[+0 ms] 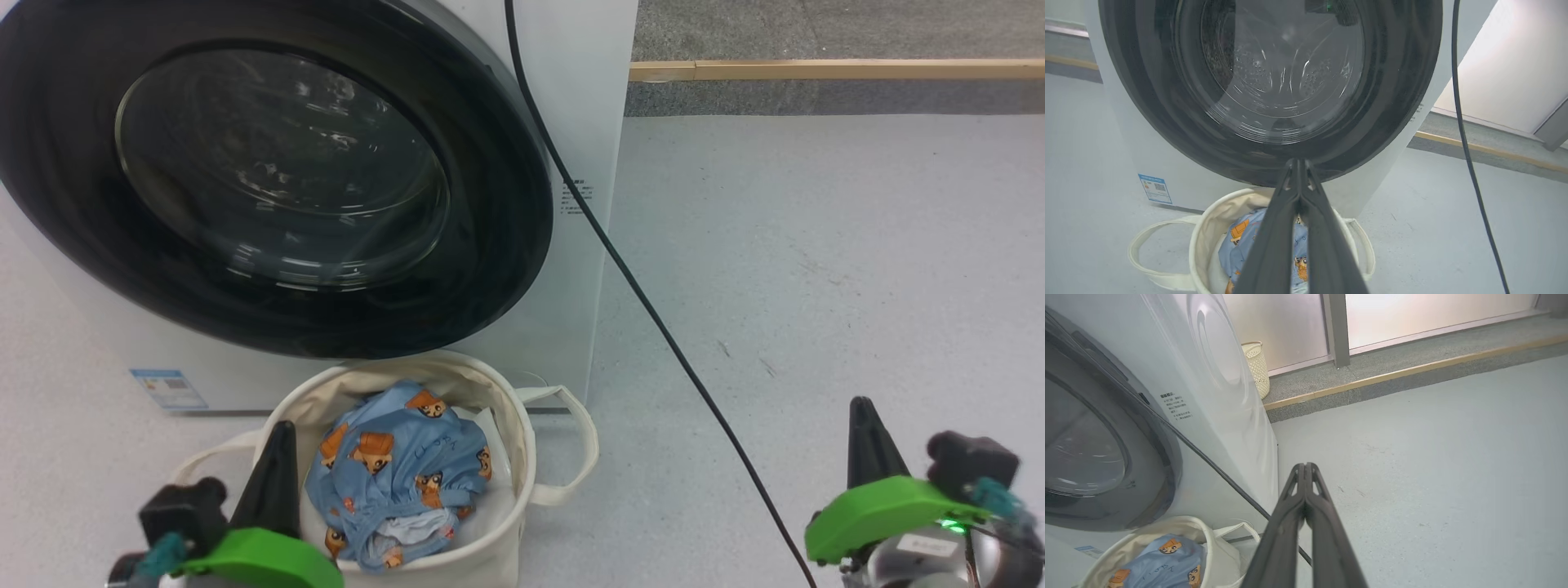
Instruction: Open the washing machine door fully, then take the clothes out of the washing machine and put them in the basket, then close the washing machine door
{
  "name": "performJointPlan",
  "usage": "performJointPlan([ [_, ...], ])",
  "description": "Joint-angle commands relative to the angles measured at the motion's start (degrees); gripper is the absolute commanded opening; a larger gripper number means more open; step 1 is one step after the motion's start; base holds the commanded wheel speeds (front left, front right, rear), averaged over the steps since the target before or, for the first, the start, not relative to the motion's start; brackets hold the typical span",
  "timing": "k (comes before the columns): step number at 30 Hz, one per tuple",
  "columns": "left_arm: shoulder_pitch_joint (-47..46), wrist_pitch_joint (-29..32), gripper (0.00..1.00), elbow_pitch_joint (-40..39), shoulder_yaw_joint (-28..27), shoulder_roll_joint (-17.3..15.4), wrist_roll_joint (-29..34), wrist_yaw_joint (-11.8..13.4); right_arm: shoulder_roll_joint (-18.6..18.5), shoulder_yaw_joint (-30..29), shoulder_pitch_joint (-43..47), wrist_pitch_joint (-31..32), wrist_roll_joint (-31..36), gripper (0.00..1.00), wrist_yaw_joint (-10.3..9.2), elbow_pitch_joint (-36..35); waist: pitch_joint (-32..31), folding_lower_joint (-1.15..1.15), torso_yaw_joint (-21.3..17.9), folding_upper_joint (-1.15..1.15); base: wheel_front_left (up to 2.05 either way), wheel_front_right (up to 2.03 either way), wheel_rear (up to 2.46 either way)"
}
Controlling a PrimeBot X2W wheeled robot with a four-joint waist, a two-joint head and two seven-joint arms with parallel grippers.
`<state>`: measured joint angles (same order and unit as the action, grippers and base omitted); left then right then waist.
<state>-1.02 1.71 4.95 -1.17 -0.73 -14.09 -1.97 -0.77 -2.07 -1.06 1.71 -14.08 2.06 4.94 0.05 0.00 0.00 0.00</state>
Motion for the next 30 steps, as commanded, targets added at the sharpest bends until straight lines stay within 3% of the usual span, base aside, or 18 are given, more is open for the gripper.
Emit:
performJointPlan([
  [1, -0.1, -0.4, 0.00, -1.1, 0.1, 0.1, 2.6, 0.2, 0.1, 0.2, -0.2, -0.4, 2.6, 0.00, -0.24, -1.0, 0.0, 0.00, 0.0, 0.00, 0.00, 0.00, 0.00],
  [8, 0.8, -1.5, 0.00, -4.5, 1.0, 0.6, 13.6, 1.7, 0.6, 1.8, 0.8, -1.5, 13.6, 0.00, -1.74, -4.4, 0.0, 0.00, 0.0, 0.00, 0.00, 0.00, 0.00],
  [30, 1.0, -1.7, 0.00, -4.9, 1.2, 0.7, 14.1, 2.0, 0.8, 2.1, 1.1, -1.7, 14.1, 0.00, -2.06, -4.9, -0.1, 0.00, 0.0, 0.00, 0.00, 0.00, 0.00],
])
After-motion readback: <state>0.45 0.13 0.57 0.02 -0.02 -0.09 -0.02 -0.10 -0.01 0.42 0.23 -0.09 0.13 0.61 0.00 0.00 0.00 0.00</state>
